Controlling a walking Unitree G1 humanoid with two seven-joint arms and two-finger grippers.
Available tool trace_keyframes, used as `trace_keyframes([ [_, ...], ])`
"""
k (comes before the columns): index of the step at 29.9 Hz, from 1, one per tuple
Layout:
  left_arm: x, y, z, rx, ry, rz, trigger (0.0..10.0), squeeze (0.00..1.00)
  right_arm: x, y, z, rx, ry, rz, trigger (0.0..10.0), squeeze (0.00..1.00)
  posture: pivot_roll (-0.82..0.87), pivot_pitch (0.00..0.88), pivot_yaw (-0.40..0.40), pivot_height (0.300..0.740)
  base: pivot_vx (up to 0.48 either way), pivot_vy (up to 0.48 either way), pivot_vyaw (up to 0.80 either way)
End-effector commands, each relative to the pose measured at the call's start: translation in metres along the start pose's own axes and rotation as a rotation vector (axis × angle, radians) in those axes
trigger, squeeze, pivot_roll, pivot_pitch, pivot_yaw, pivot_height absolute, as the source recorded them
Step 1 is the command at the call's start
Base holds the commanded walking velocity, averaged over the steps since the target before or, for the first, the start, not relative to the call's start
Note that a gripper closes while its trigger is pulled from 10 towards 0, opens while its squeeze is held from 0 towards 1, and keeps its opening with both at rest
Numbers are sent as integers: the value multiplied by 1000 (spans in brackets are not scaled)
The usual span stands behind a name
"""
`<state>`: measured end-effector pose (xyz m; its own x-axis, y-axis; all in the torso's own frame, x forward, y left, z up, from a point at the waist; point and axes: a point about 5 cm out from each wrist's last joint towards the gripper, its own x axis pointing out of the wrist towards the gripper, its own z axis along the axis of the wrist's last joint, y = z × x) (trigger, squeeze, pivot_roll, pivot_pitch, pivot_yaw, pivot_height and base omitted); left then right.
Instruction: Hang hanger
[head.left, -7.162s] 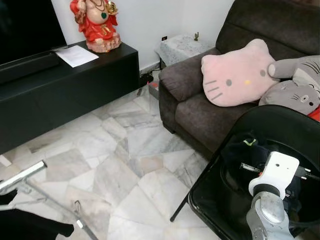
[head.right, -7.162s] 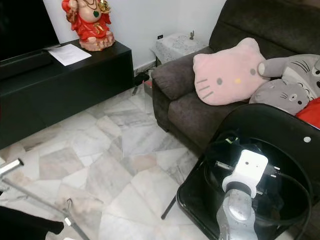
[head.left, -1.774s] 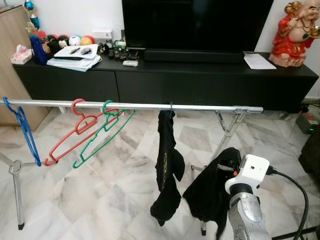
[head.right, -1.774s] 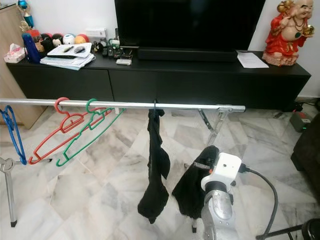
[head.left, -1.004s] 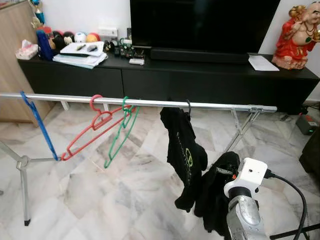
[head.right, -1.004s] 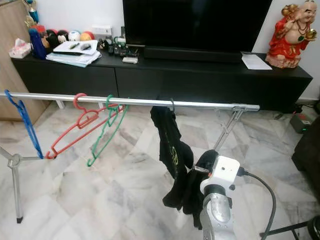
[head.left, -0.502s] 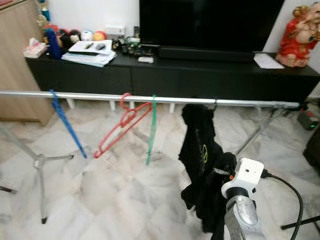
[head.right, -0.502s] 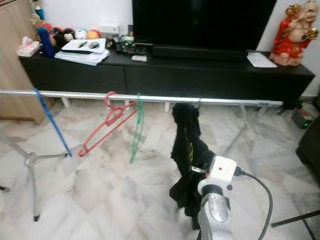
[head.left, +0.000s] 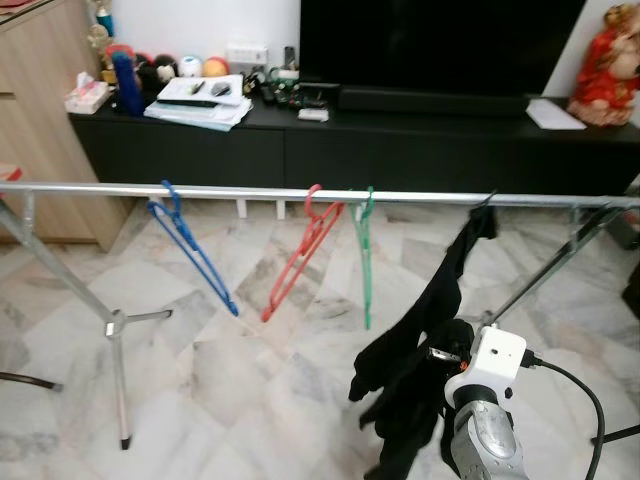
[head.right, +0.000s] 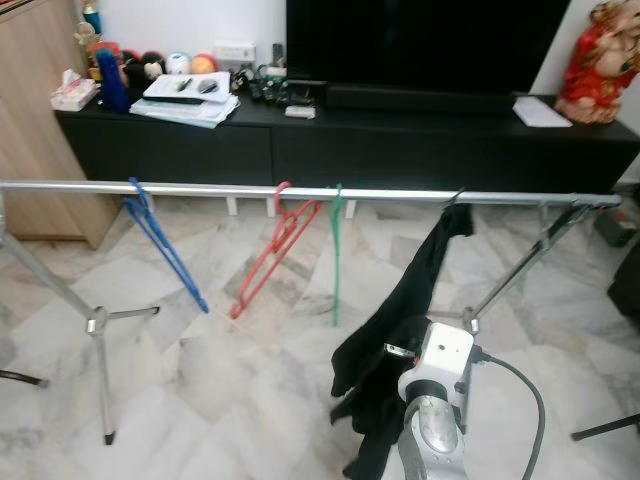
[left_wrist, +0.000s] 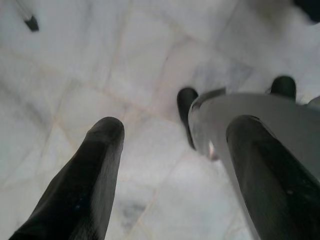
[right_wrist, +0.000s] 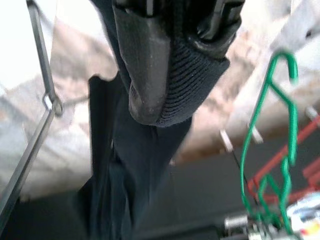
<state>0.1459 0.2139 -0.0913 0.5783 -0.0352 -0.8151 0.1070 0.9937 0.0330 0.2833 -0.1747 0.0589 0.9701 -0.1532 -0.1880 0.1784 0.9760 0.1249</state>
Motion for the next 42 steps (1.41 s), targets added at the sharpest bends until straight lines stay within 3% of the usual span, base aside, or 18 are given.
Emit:
trace_keyframes([
  [1,0,-5,-2,-1,-12,-8,10000,0,-1,-11,-5,7,10,-33,10000,0,-113,110,-7,740,0,0,0],
  [10,-2,-4,5,-30,-128,58,10000,0,0,-14,-18,-5,47,-29,10000,0,-105,88,-9,740,0,0,0],
  [11,-1,-3,14,-33,-169,65,10000,0,1,-14,-19,-4,48,-28,10000,0,-105,87,-9,740,0,0,0],
  [12,4,4,53,-32,-294,64,10000,0,1,-14,-20,-4,49,-27,10000,0,-104,86,-10,740,0,0,0],
  [13,3,14,112,-36,-488,67,10000,0,1,-15,-22,-6,52,-26,10000,0,-103,84,-10,740,0,0,0],
  [14,3,14,112,-36,-488,67,10000,0,1,-15,-22,-6,52,-26,10000,0,-103,84,-10,740,0,0,0],
  [15,-4,15,138,-43,-625,43,10000,0,1,-15,-23,-8,54,-25,10000,0,-99,80,-10,740,0,0,0],
  [17,-8,15,146,-24,-676,33,10000,0,0,-15,-25,-11,57,-23,10000,0,-96,75,-10,740,0,-339,0],
  [23,-21,24,165,109,-761,88,10000,0,1,-13,-28,-18,61,-11,10000,0,-94,67,-9,740,0,-466,0],
  [25,-24,25,168,190,-772,99,10000,0,1,-11,-28,-21,61,-1,10000,0,-92,64,-10,740,0,0,0],
  [28,-31,27,177,409,-801,108,10000,0,2,-10,-29,-28,60,14,10000,0,-84,66,-17,740,0,0,0],
  [29,-33,31,181,414,-804,104,10000,0,2,-10,-29,-31,60,18,10000,0,-80,69,-19,740,0,0,0],
  [32,-35,34,188,336,-819,81,10000,0,3,-10,-28,-32,58,19,10000,0,-79,73,-22,740,0,0,0],
  [33,-36,35,194,268,-839,65,10000,0,3,-10,-28,-32,57,19,10000,0,-80,79,-22,740,0,0,0],
  [34,-38,32,205,146,-878,26,10000,0,3,-10,-28,-33,55,20,10000,0,-81,83,-21,740,0,0,0],
  [35,-38,32,205,146,-878,26,10000,0,3,-10,-28,-33,55,20,10000,0,-81,83,-21,740,0,0,0],
  [38,-48,12,226,-24,-969,-70,10000,0,2,-9,-29,-35,51,24,10000,0,-88,90,-18,740,0,0,0],
  [42,-51,0,231,-81,-984,-94,10000,0,2,-9,-29,-33,48,23,10000,0,-94,96,-17,740,0,0,0],
])
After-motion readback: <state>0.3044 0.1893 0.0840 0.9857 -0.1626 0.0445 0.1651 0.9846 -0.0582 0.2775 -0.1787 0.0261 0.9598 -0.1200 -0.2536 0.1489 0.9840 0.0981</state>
